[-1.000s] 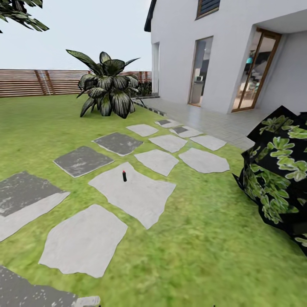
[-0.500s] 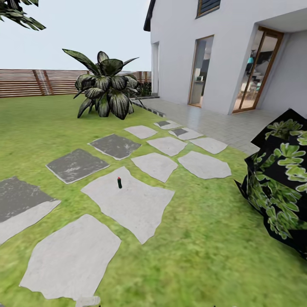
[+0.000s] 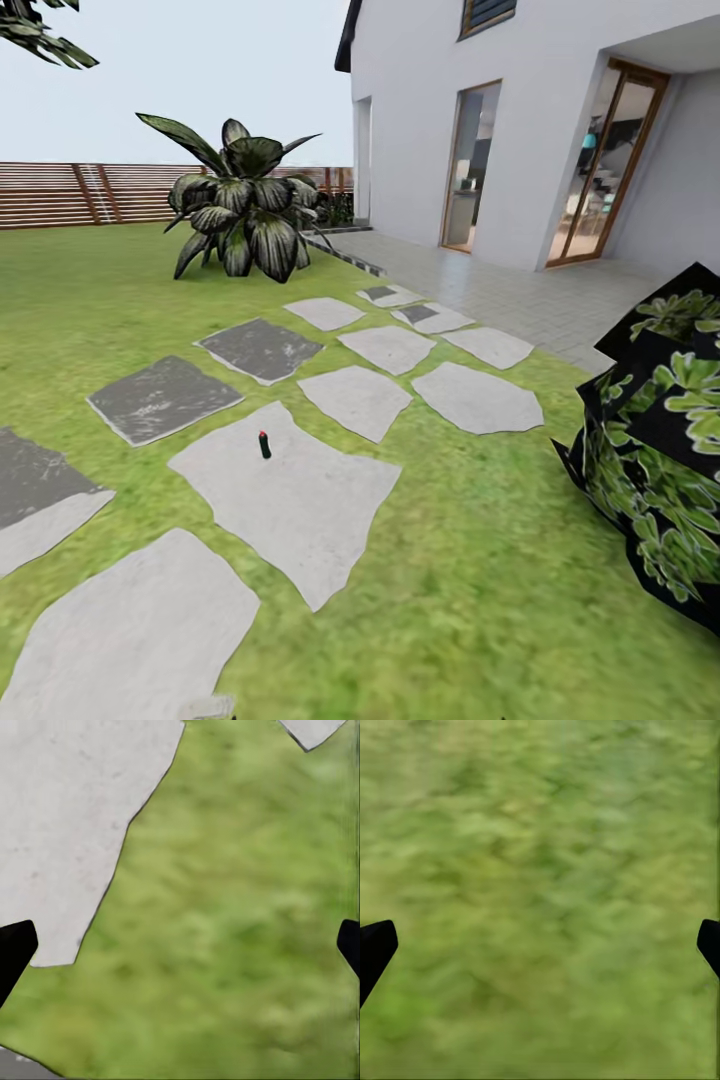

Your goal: In the garden, pick up the pesticide atomizer on the floor and spray pesticide onto both trees until each tree trunk is fully covered.

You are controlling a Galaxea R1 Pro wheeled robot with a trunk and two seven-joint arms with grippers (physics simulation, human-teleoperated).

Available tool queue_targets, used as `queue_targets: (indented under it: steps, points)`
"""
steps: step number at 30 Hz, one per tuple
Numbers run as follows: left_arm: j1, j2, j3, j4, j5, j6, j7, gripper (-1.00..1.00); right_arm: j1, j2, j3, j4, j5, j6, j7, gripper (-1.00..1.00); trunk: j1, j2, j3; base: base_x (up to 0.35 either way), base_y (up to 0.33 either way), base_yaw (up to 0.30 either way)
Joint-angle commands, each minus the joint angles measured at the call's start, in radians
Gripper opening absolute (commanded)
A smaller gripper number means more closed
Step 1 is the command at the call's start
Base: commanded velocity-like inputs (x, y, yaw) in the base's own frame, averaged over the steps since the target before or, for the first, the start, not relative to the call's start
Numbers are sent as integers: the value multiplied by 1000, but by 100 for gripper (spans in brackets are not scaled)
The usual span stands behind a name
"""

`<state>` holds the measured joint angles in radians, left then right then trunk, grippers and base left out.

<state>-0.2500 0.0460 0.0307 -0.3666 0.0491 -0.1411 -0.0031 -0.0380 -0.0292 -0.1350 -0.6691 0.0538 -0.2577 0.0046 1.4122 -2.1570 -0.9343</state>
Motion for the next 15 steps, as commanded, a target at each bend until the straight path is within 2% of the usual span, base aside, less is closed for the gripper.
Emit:
queue_targets:
  steps: [1,10,15]
  points:
    - [0,0,0,0,0,0,0,100,0,0,0,0,0,0,0,100,0,0,0,288,-172,0]
    - [0,0,0,0,0,0,0,100,0,-6,0,0,3,0,0,100,0,0,0,287,-173,0]
    - [0,0,0,0,0,0,0,100,0,-6,0,0,31,0,-1,100,0,0,0,287,-173,0]
